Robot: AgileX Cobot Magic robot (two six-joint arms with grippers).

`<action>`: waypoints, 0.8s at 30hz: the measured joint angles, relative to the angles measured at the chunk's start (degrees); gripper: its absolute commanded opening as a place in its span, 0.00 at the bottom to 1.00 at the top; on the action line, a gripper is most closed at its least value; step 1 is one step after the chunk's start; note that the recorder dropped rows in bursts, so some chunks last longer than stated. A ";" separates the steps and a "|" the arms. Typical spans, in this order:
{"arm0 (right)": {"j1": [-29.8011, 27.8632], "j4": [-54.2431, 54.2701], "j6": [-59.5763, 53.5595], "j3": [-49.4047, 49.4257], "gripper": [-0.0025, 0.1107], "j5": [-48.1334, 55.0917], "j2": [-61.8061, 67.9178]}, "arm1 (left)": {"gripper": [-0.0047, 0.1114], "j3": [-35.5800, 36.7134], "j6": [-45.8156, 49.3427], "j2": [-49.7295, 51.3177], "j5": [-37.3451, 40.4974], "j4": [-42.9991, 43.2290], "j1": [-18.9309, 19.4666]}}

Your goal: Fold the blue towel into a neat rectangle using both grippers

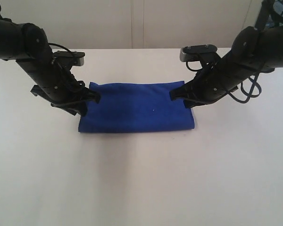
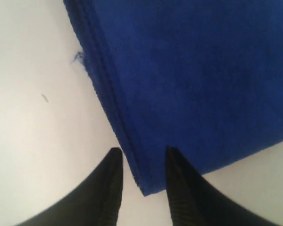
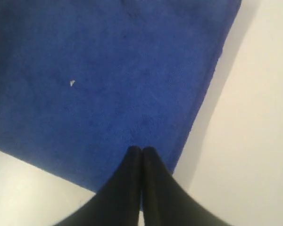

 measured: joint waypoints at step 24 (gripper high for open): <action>0.00 0.00 -0.11 2.11 0.02 -3.07 0.00 | 0.04 0.00 -1.35 3.98 -3.01 -2.52 0.00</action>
